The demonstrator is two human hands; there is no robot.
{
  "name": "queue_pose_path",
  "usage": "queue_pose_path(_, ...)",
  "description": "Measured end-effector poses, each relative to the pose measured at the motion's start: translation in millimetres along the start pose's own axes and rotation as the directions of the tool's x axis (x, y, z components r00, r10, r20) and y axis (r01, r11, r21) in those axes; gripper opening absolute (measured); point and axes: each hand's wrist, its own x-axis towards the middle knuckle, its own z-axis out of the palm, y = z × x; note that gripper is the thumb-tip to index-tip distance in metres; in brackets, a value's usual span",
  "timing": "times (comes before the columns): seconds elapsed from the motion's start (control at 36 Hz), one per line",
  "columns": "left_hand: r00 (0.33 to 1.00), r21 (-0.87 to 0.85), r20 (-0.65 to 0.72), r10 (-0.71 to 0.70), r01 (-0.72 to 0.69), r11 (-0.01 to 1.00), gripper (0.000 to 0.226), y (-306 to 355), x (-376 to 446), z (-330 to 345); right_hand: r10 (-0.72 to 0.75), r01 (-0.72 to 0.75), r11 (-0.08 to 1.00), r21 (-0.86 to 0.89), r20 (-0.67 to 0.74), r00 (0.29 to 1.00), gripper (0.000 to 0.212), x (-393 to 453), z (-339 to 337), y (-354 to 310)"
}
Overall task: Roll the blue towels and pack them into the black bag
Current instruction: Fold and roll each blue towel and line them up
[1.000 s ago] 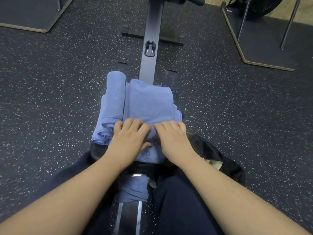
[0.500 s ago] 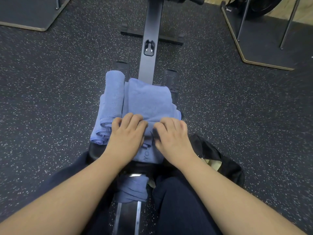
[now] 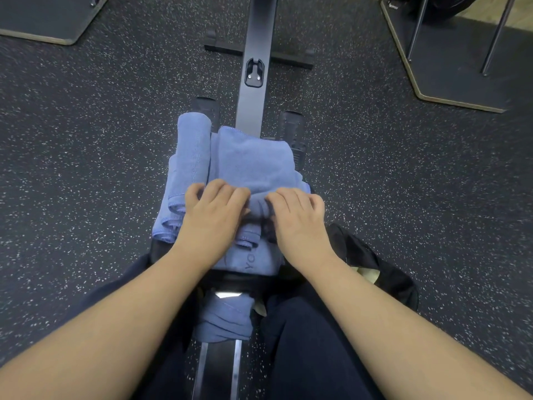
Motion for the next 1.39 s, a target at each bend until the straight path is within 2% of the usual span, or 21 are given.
queue_pose_path(0.11, 0.999, 0.017, 0.046, 0.014, -0.015, 1.0, 0.022, -3.5, -0.1, 0.1, 0.024, -0.024, 1.0, 0.02, 0.0, 1.0, 0.036, 2.8, 2.0, -1.7)
queue_pose_path(0.22, 0.994, 0.033, 0.112, -0.002, -0.001, 0.999, 0.049, -5.1, 0.3, -2.4, 0.048, -0.048, 0.998, 0.037, 0.013, 0.999, 0.035, 6.9, 4.3, -1.9)
queue_pose_path(0.28, 0.996, 0.057, 0.088, -0.01, 0.005, 0.998, 0.046, -5.8, 0.9, -2.8, 0.069, -0.07, 0.996, 0.056, 0.019, 0.997, 0.034, 8.8, 5.9, -1.7)
queue_pose_path(0.39, 1.0, 0.065, 0.0, -0.019, 0.019, 0.998, 0.026, -7.4, 2.0, 1.5, 0.108, -0.11, 0.99, 0.087, 0.021, 0.994, 0.033, 13.4, 9.8, -2.0)
queue_pose_path(0.47, 1.0, 0.088, -0.014, -0.024, 0.025, 0.996, 0.022, -6.7, 4.2, 4.6, 0.121, -0.121, 0.988, 0.093, 0.006, 0.993, 0.037, 15.5, 10.8, -2.9)
queue_pose_path(0.64, 0.999, 0.096, -0.026, -0.045, 0.047, 0.994, 0.011, -5.5, 7.7, 9.1, 0.082, -0.065, 0.992, 0.109, -0.158, 0.984, 0.023, 18.9, 0.8, -2.5)
queue_pose_path(0.81, 0.999, 0.087, 0.01, -0.047, 0.046, 0.995, 0.011, -5.5, 13.4, 9.1, 0.041, -0.022, 0.991, 0.133, -0.14, 0.989, 0.023, 18.8, -0.7, -1.3)
queue_pose_path(0.97, 0.998, 0.092, 0.036, -0.05, 0.047, 0.995, 0.015, -6.7, 19.4, 10.4, 0.056, -0.045, 0.991, 0.125, -0.081, 0.995, 0.039, 21.2, 4.5, 0.2)
queue_pose_path(1.14, 0.998, 0.112, 0.047, -0.029, 0.024, 0.993, 0.018, -4.3, 19.8, 13.5, 0.101, -0.089, 0.982, 0.168, -0.066, 0.993, 0.032, 24.9, 10.4, -1.4)
queue_pose_path(1.28, 0.997, 0.033, 0.052, -0.059, 0.058, 0.998, 0.034, -4.2, 19.2, 11.3, 0.112, -0.093, 0.97, 0.225, -0.072, 0.991, 0.03, 27.6, 11.9, 3.3)
queue_pose_path(1.39, 0.996, -0.09, 0.044, -0.073, 0.077, 0.993, 0.024, -3.4, 21.1, 6.2, 0.099, -0.078, 0.963, 0.259, -0.067, 0.993, 0.03, 31.7, 11.2, 8.7)
